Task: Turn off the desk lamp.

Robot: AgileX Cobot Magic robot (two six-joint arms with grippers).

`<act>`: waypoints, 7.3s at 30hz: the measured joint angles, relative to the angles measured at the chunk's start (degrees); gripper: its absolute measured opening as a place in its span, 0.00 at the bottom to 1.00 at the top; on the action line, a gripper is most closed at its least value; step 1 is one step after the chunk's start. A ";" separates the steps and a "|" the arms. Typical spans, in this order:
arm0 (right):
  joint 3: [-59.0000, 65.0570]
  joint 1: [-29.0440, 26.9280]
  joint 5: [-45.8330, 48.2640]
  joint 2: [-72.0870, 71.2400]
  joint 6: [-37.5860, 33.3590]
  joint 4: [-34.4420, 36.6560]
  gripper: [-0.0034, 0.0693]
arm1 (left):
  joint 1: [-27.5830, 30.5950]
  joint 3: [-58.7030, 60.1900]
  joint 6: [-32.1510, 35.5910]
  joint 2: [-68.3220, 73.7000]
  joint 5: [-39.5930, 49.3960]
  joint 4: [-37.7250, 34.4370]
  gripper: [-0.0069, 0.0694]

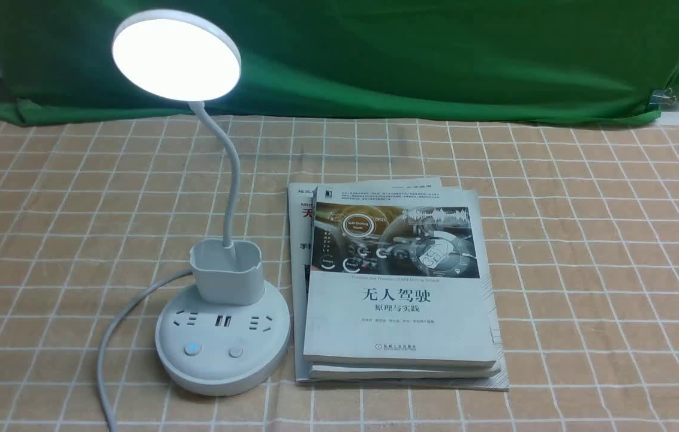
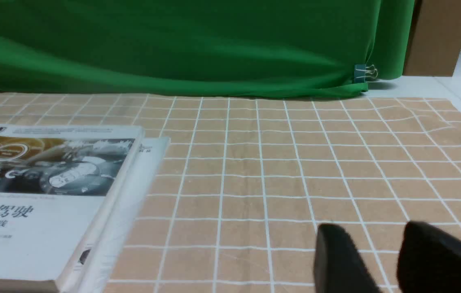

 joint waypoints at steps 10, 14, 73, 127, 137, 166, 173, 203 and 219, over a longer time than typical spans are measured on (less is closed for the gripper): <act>0.00 0.00 0.00 0.00 0.00 0.00 0.38 | 0.00 0.00 0.00 0.00 0.00 0.00 0.09; 0.00 0.00 0.00 0.00 0.00 0.00 0.38 | 0.00 0.00 0.00 0.00 0.00 0.00 0.09; 0.00 0.00 0.00 0.00 0.00 0.00 0.38 | -30.05 -56.48 0.61 84.62 35.84 -1.30 0.08; 0.00 0.00 0.00 0.00 0.00 0.00 0.38 | -28.58 -68.68 2.72 97.25 38.23 0.41 0.08; 0.00 0.00 0.00 0.00 0.00 0.00 0.38 | -28.58 -68.68 2.81 102.50 37.99 0.45 0.08; 0.00 0.00 0.00 0.00 0.00 0.00 0.38 | -28.58 -69.08 2.68 98.09 39.58 0.45 0.08; 0.00 0.00 0.00 0.00 0.00 0.00 0.38 | -28.58 -69.08 2.62 96.26 39.71 0.45 0.08; 0.00 0.00 0.00 0.00 0.00 0.00 0.38 | -28.58 -68.26 2.09 91.52 40.96 0.60 0.08; 0.00 0.00 0.00 0.00 0.00 0.00 0.38 | -28.58 -30.27 2.43 43.05 2.37 -0.16 0.08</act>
